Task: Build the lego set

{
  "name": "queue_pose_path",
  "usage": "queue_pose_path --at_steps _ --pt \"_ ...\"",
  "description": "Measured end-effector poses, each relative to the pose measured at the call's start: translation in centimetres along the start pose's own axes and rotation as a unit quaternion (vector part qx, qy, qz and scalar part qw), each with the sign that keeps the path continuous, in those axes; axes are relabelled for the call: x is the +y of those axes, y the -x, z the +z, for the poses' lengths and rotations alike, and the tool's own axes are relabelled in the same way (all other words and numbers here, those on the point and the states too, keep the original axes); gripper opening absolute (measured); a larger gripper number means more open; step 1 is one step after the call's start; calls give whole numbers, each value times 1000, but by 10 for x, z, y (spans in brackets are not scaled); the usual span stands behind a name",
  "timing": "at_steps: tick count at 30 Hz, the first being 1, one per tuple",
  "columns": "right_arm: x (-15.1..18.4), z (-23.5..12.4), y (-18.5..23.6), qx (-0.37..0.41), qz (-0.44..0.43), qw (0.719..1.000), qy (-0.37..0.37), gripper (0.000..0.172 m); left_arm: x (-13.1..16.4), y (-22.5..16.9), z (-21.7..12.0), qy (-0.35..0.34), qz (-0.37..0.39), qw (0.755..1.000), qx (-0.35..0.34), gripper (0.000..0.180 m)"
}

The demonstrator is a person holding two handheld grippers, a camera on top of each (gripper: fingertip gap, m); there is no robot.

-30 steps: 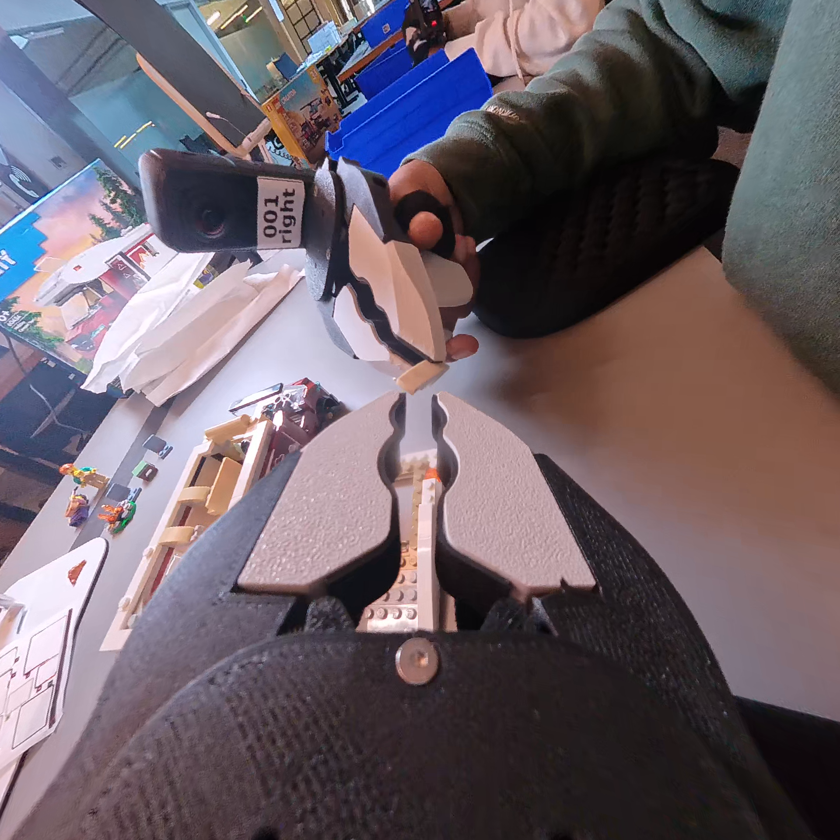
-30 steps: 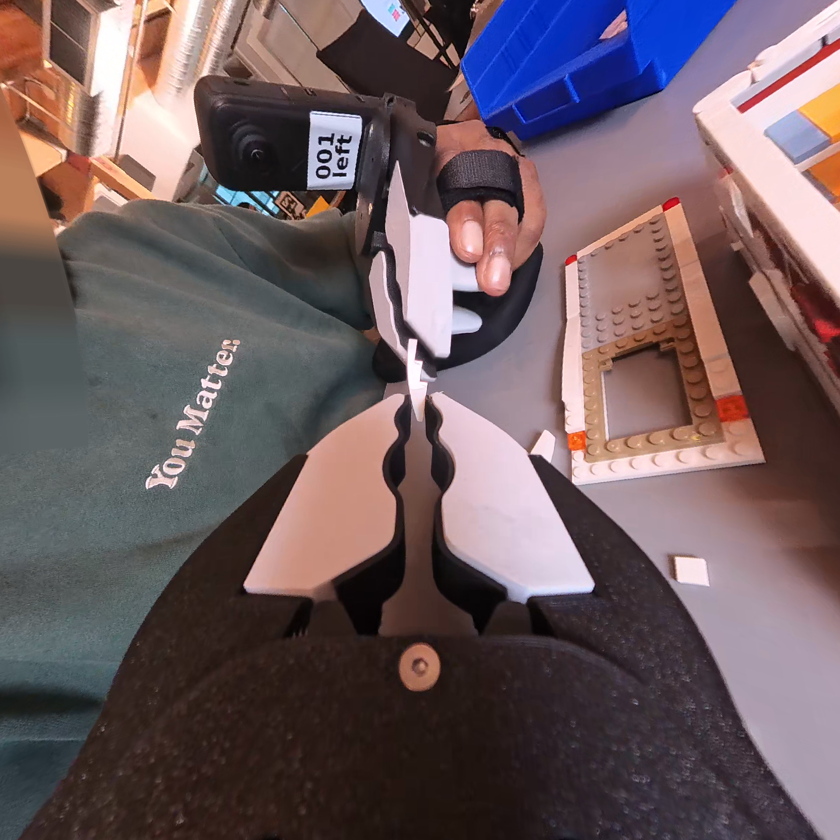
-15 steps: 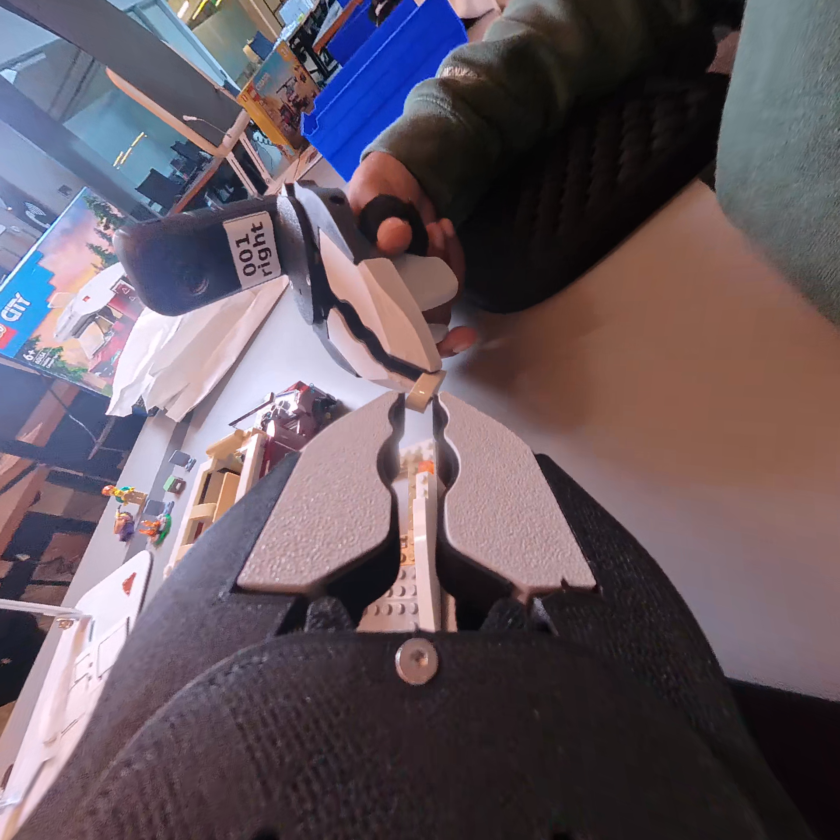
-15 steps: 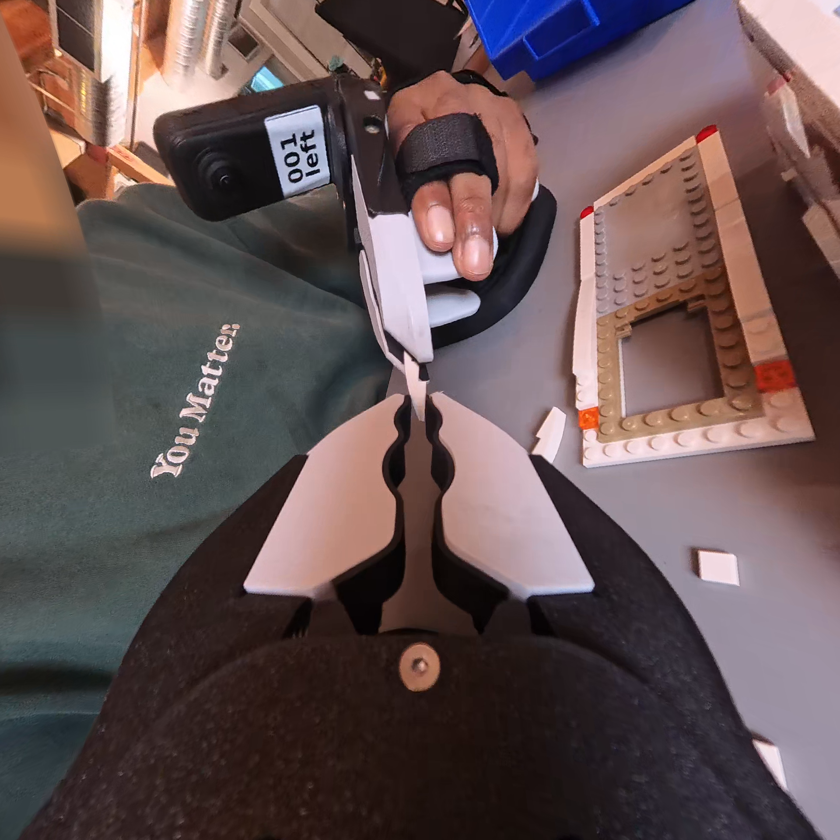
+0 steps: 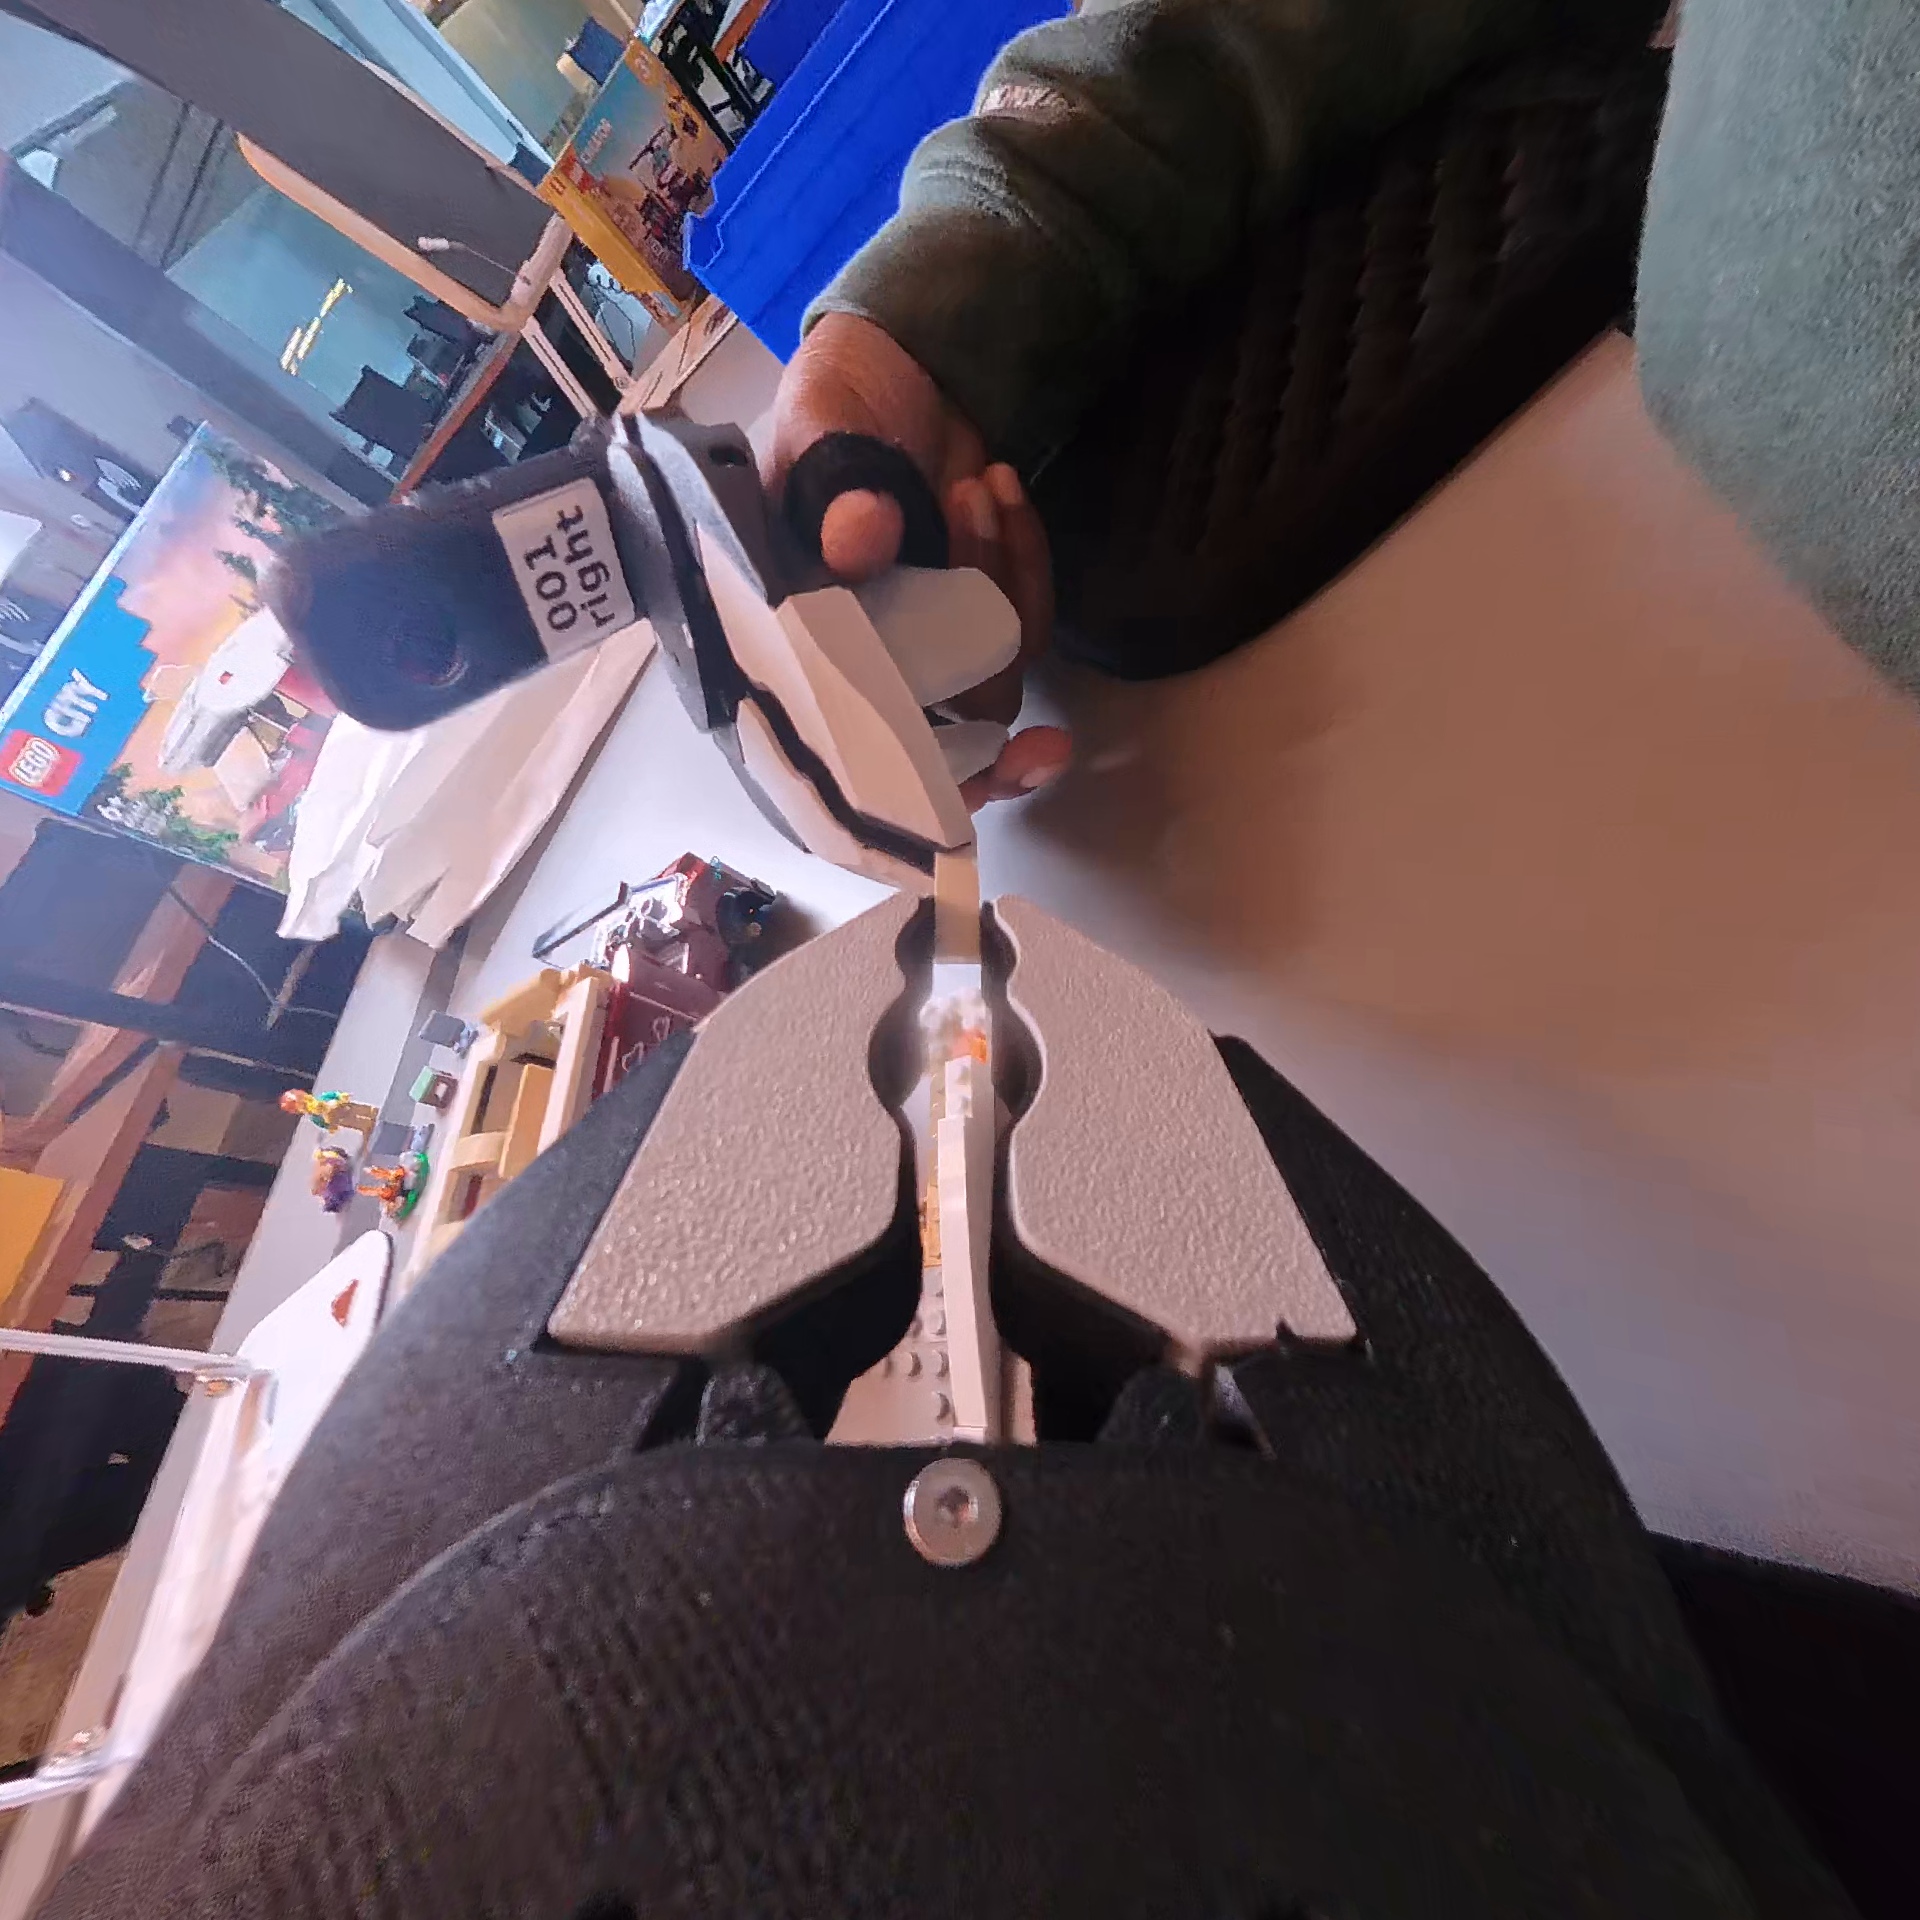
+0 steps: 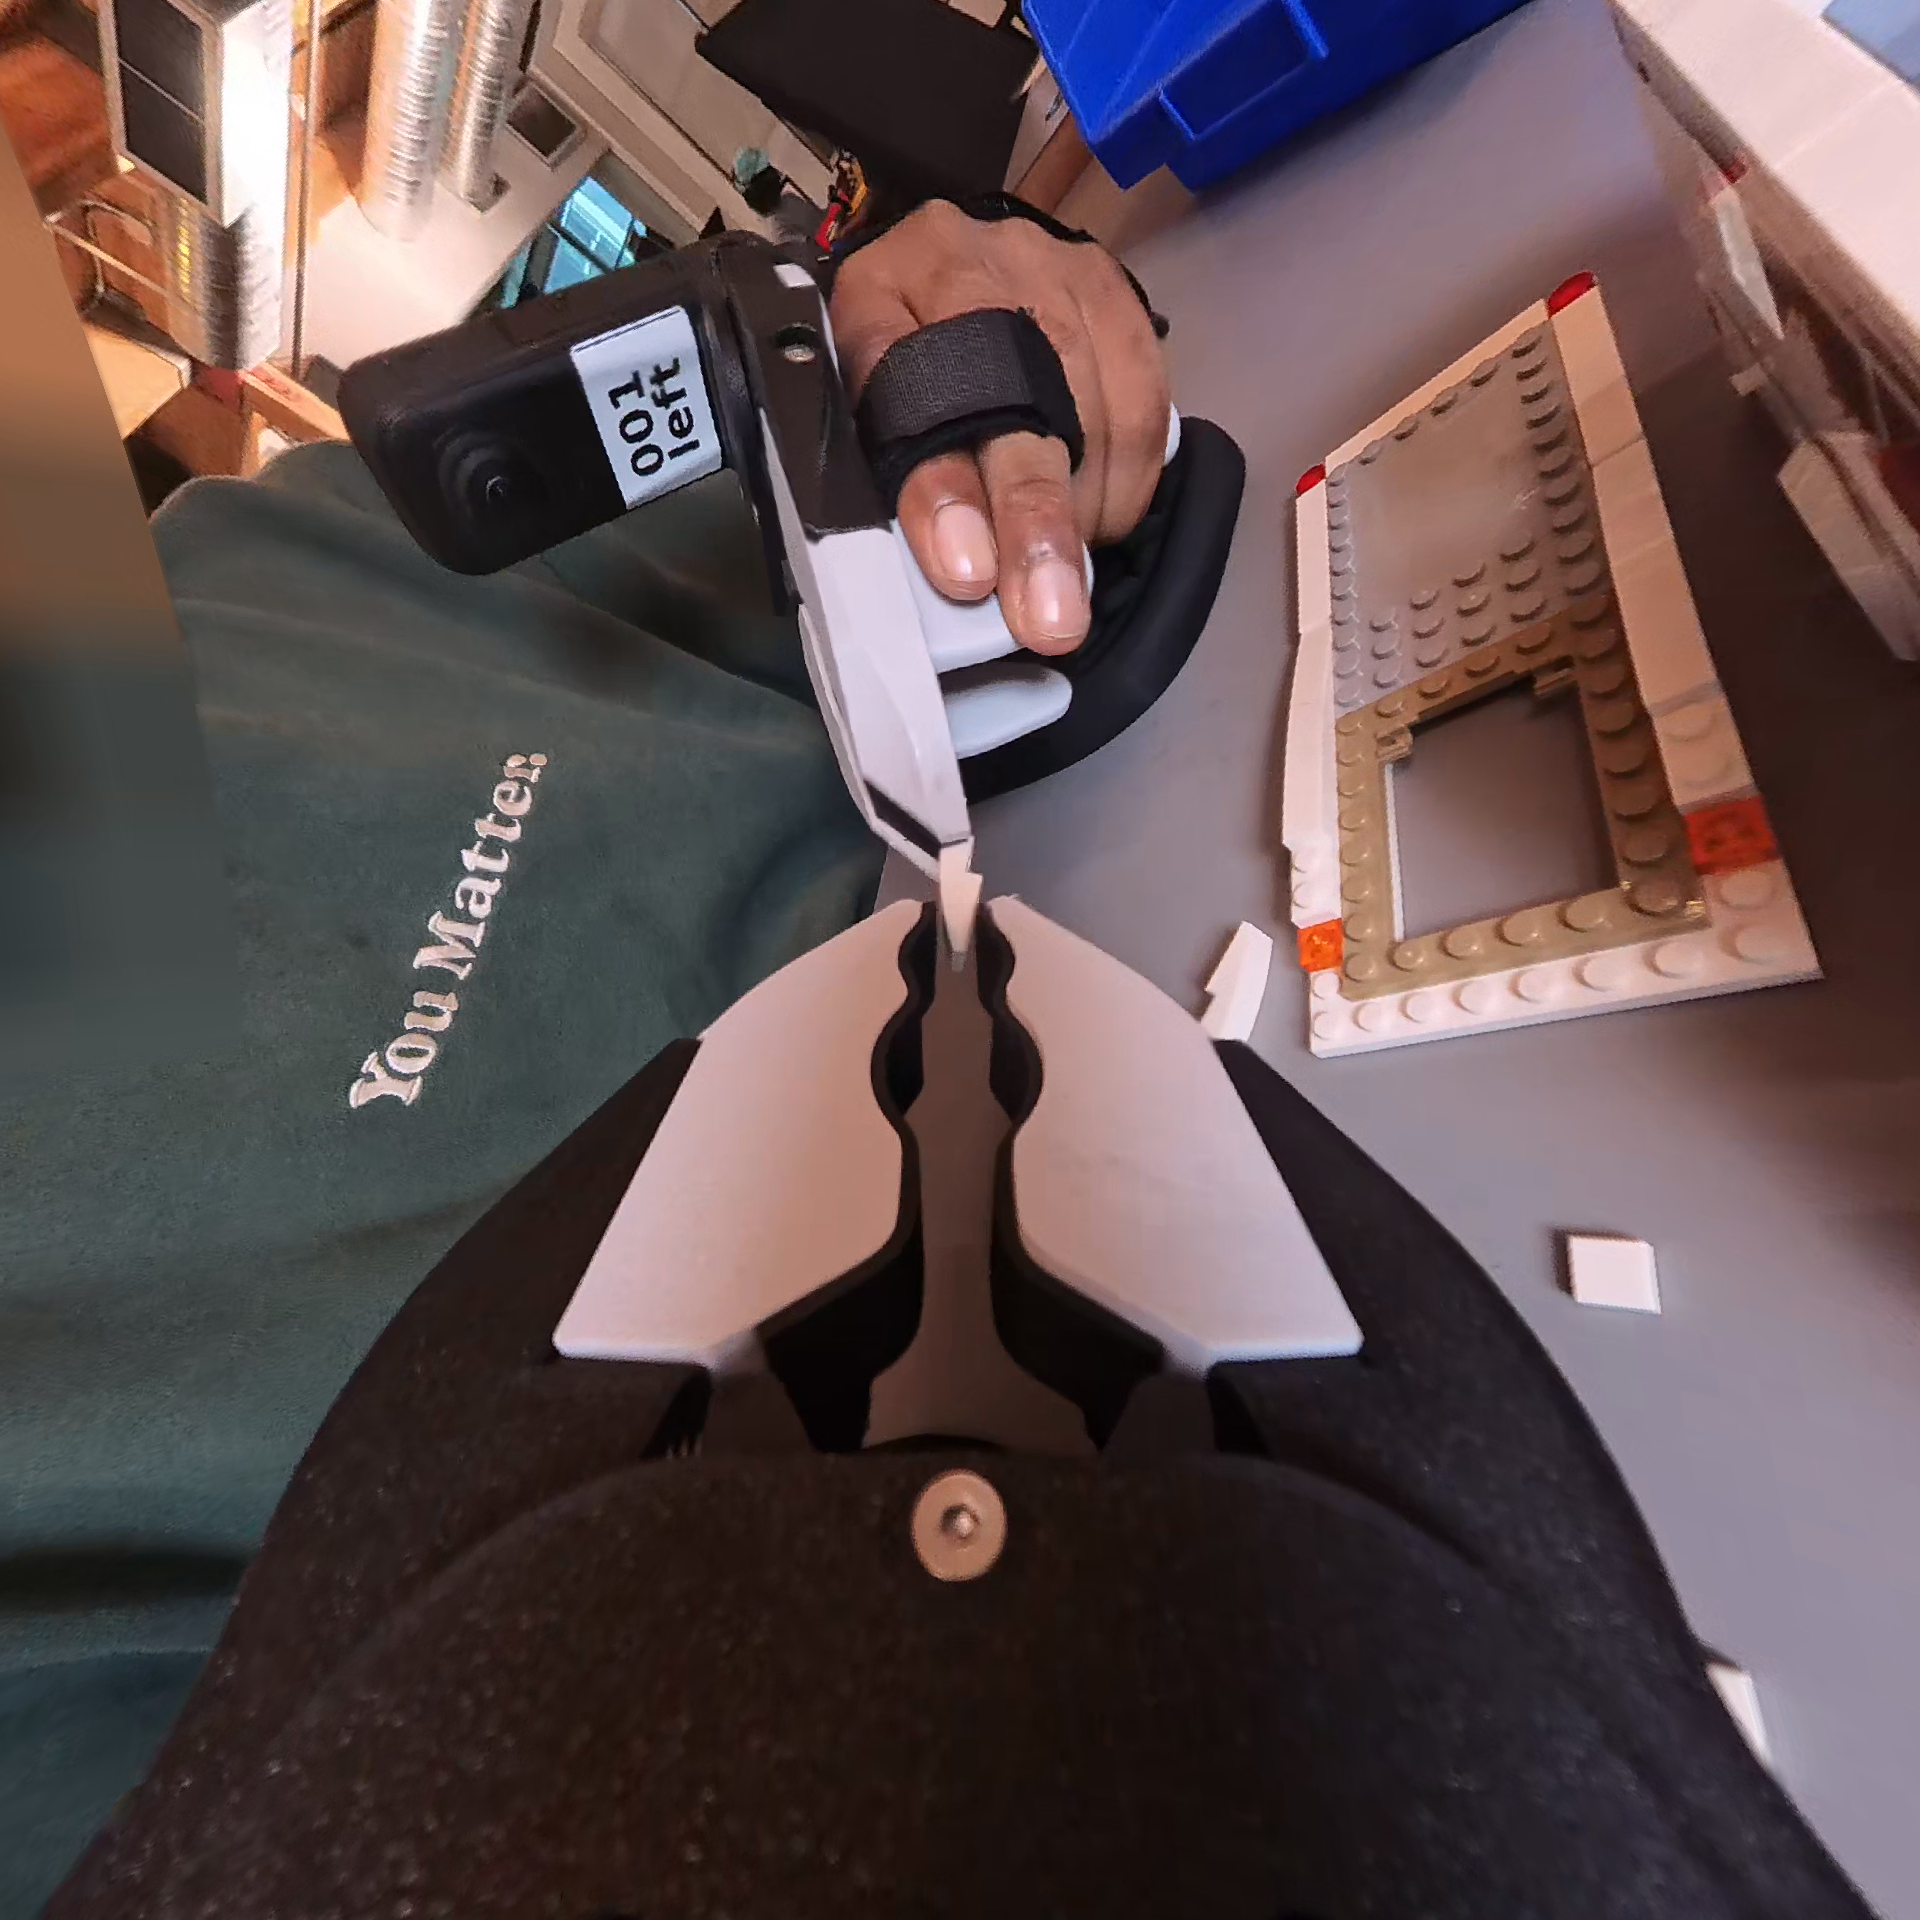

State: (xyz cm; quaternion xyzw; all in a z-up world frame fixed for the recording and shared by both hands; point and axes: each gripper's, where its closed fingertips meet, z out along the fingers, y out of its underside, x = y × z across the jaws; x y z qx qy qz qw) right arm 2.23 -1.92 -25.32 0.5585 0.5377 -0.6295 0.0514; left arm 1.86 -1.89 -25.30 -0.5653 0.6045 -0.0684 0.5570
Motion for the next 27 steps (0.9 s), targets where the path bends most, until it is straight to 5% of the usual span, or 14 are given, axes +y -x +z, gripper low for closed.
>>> queue_pose_path --at_steps 4,8,11,27 --pt "-21 -17 -2 86 -122 988 -41 23 10 13 -2 5 -106 994 -1 8" --pt "-28 -33 -4 224 -305 925 -17 26 20 22 -4 -6 -262 964 35 8" --pt "-21 -26 -15 282 -365 887 26 24 19 21 -3 -25 -321 944 67 8" --pt "-11 4 -27 282 -369 884 60 8 19 10 5 -4 -299 950 88 8"
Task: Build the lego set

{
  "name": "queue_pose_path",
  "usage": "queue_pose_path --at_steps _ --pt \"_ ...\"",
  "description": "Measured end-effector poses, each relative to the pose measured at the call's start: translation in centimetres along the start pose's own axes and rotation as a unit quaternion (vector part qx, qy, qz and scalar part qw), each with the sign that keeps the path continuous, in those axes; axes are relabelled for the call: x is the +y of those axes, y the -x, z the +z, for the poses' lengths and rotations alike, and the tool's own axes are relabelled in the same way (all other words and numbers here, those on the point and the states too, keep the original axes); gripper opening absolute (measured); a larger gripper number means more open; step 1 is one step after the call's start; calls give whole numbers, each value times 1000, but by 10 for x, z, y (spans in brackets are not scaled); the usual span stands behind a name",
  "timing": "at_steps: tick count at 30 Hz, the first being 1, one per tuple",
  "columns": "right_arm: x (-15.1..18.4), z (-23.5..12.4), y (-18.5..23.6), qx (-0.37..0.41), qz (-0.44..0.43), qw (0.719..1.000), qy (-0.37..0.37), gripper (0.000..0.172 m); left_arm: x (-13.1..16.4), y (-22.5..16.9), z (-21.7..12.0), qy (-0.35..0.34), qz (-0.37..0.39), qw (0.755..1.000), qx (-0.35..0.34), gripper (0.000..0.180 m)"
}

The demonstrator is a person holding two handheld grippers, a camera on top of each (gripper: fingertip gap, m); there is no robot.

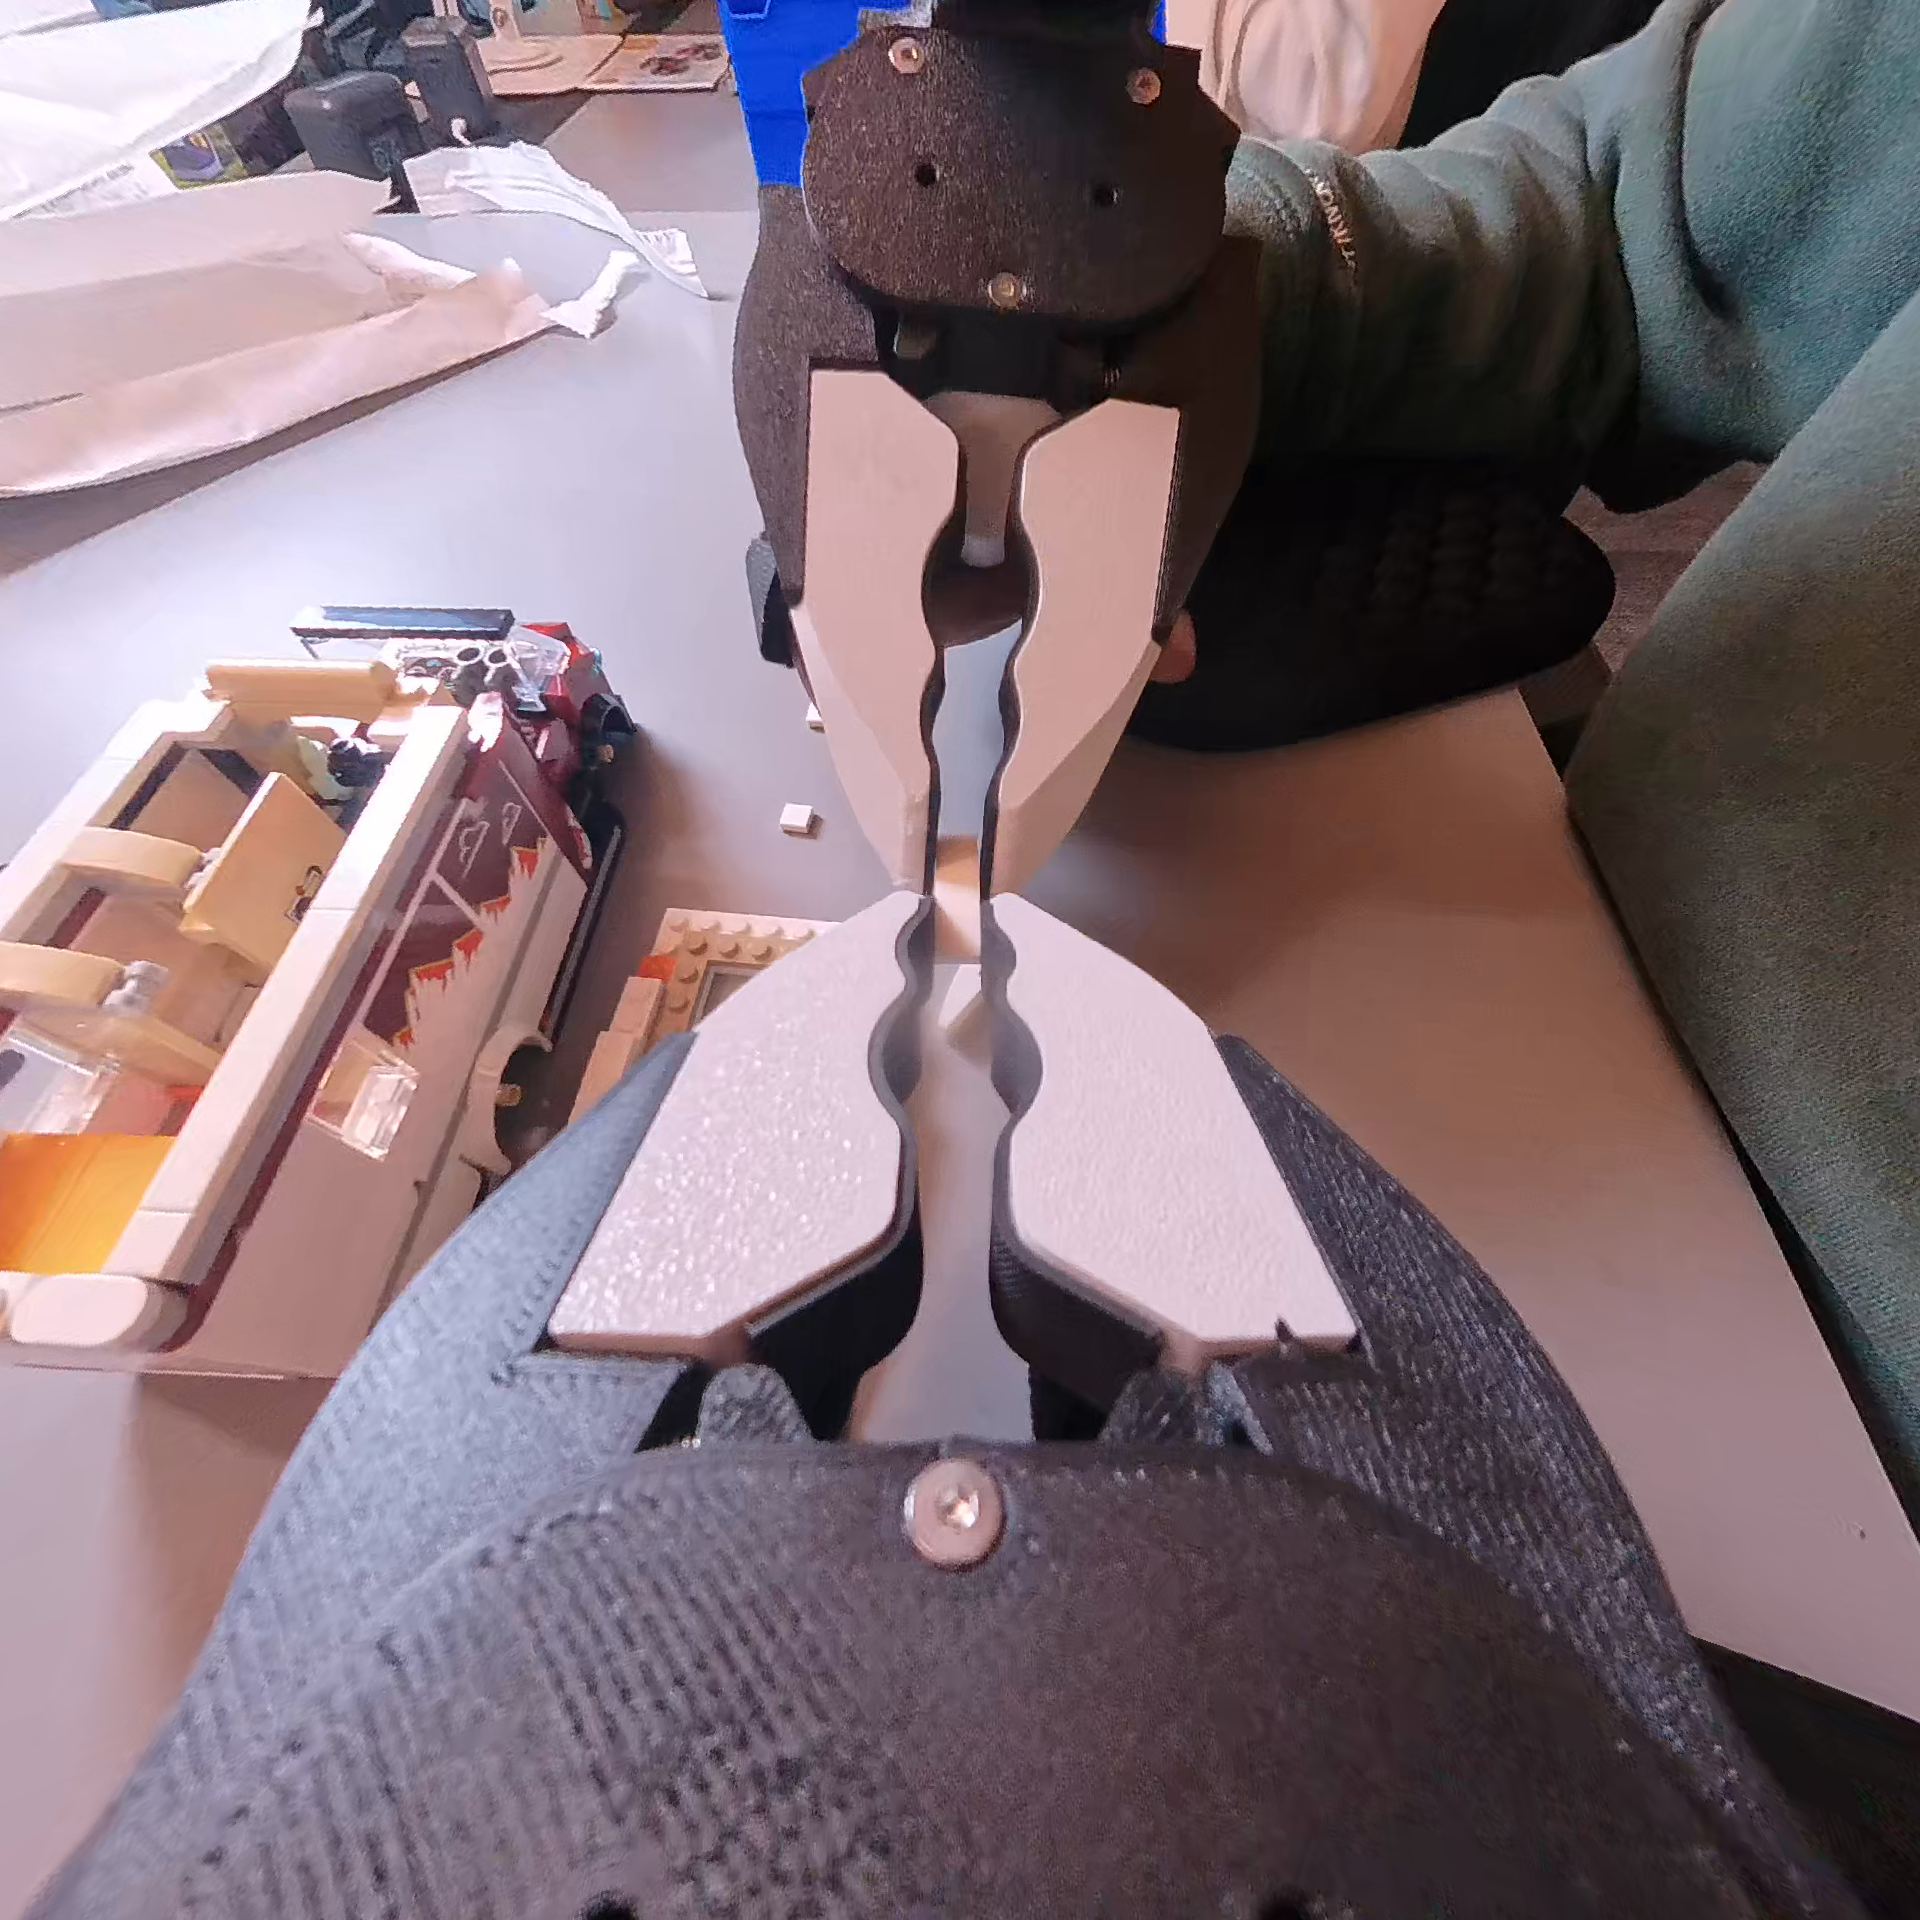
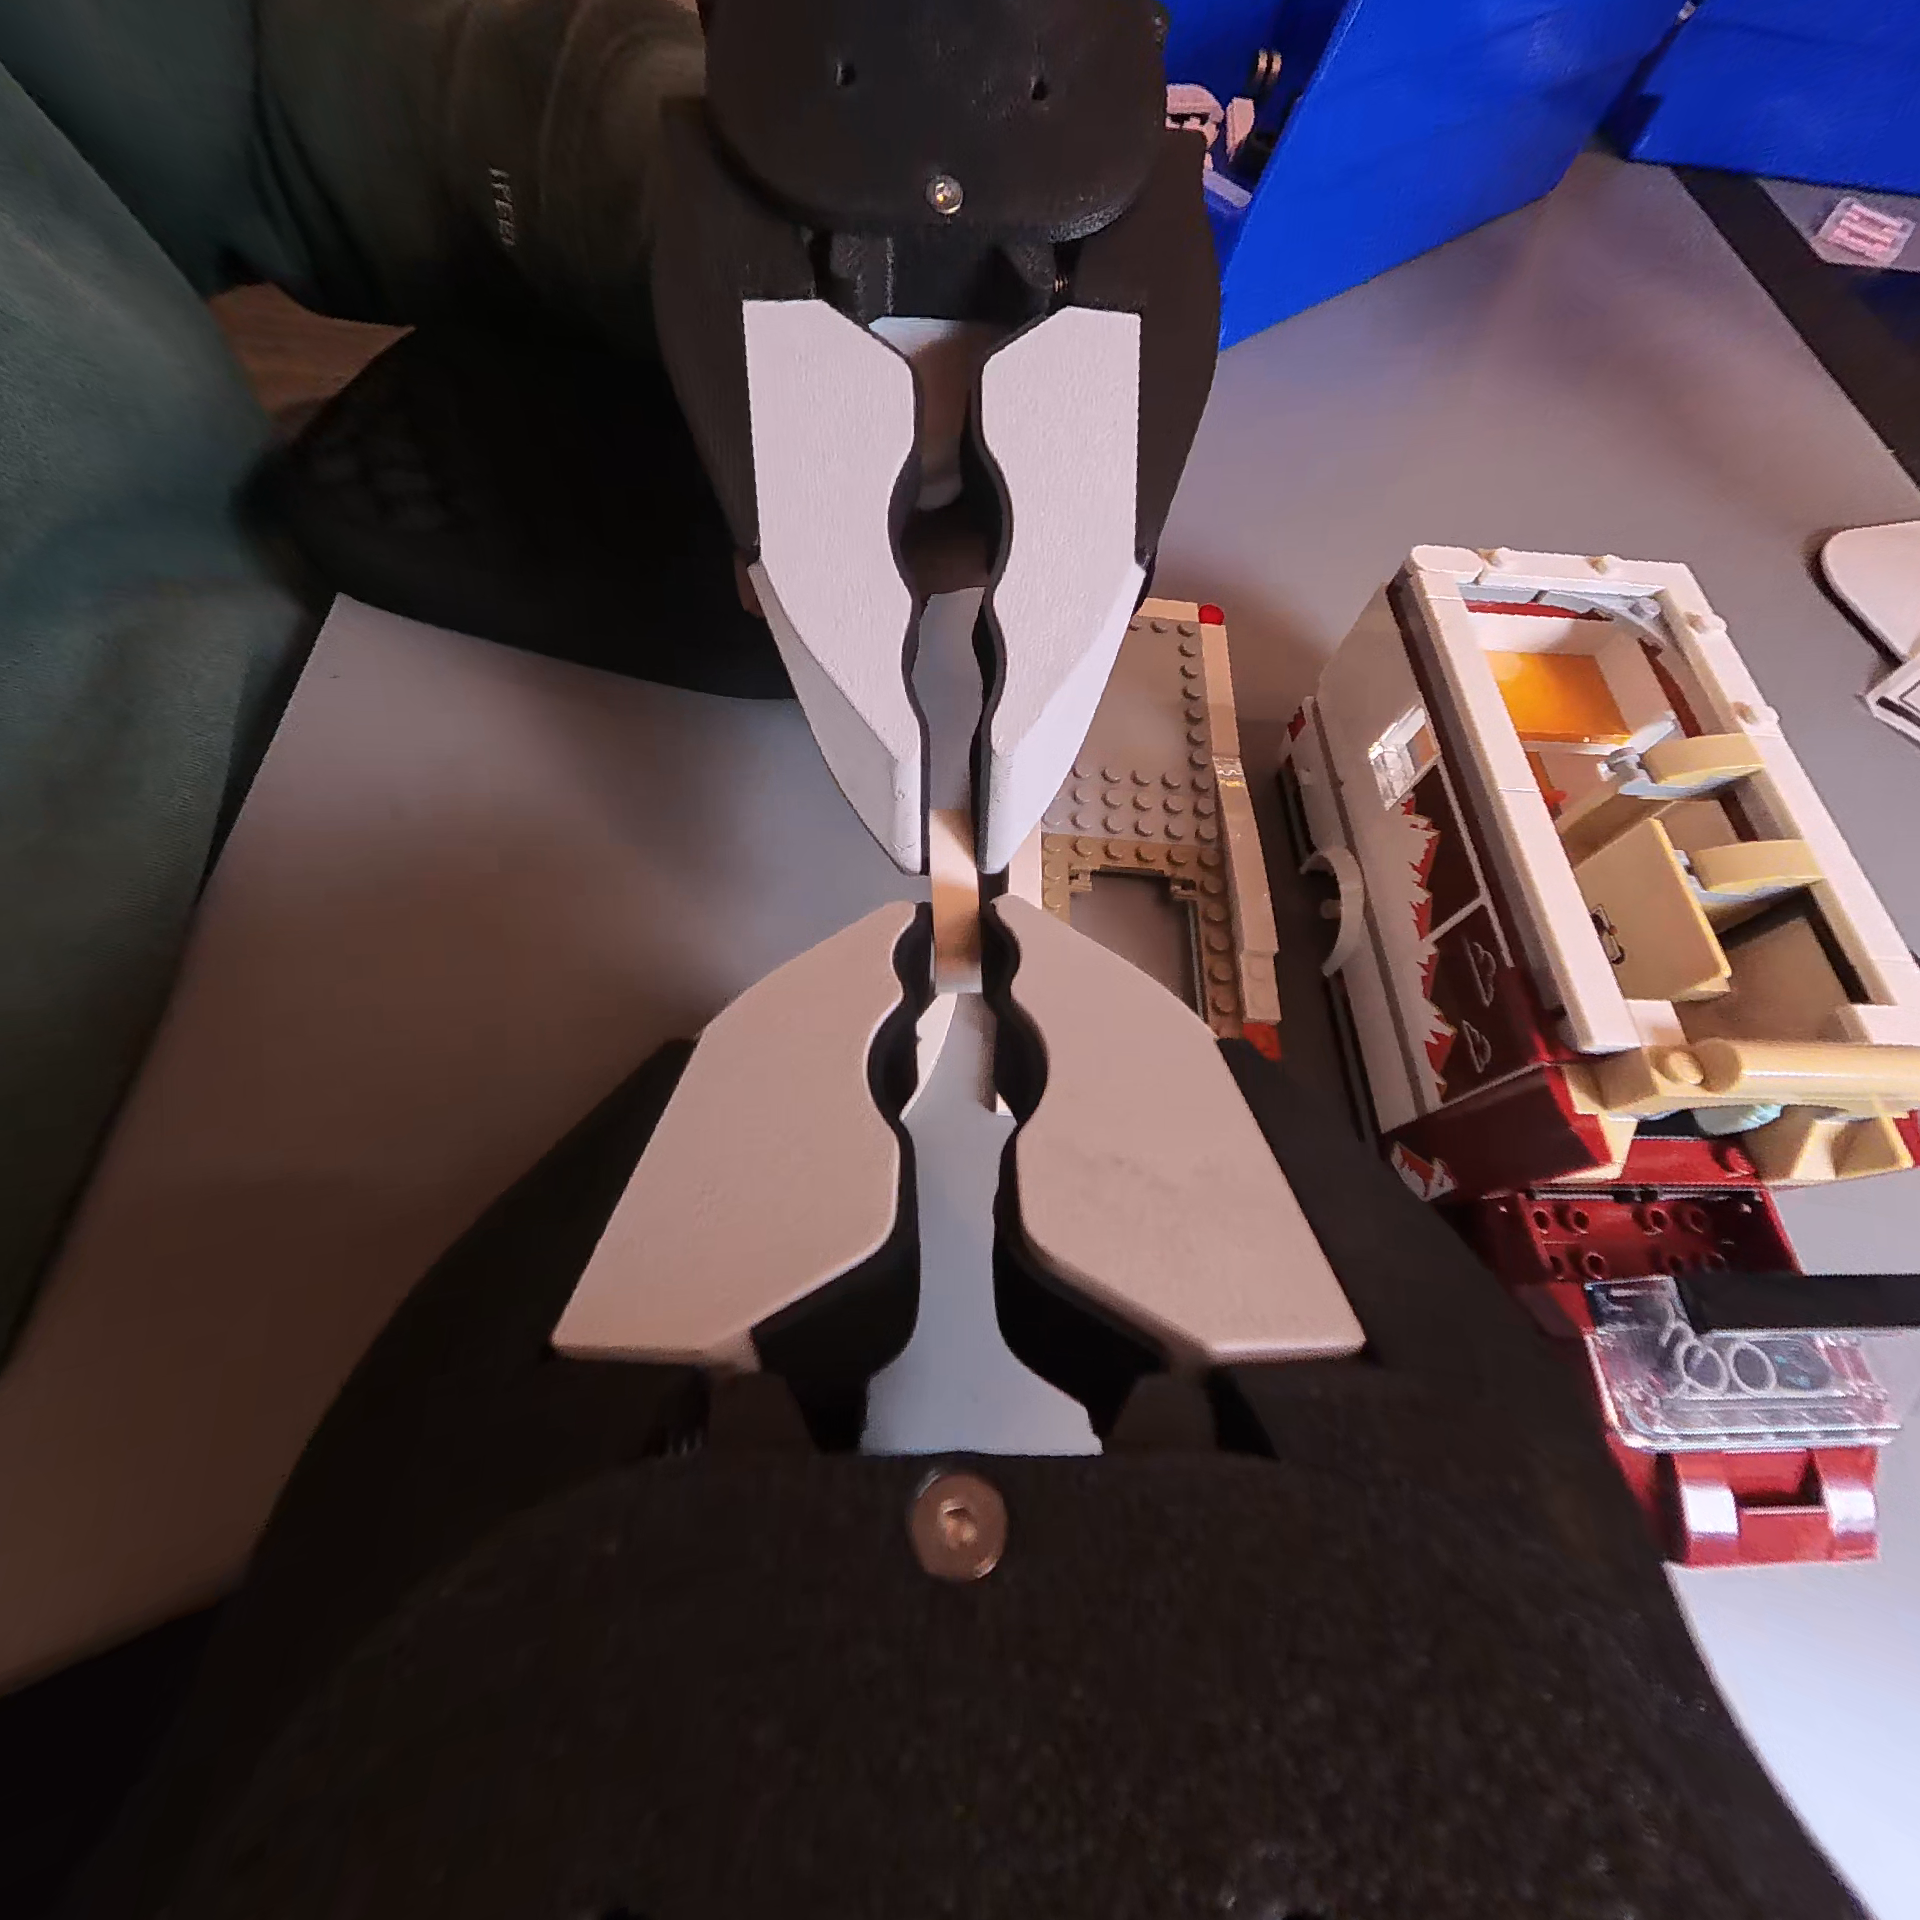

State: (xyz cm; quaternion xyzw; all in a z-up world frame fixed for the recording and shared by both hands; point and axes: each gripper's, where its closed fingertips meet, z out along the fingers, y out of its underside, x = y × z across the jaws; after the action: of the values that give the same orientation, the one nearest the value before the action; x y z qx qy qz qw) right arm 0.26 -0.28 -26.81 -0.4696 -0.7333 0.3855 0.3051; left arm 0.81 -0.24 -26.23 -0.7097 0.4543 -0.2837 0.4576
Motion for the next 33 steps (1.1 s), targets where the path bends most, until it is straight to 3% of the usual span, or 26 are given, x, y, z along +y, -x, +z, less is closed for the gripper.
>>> queue_pose_path --at_steps 23,33 --pt "7 2 -6 1 36 999 10 7 4 8 2 10 17 999 -29 9" --pt "26 -2 -19 20 29 998 53 10 14 18 5 42 17 998 -32 8"
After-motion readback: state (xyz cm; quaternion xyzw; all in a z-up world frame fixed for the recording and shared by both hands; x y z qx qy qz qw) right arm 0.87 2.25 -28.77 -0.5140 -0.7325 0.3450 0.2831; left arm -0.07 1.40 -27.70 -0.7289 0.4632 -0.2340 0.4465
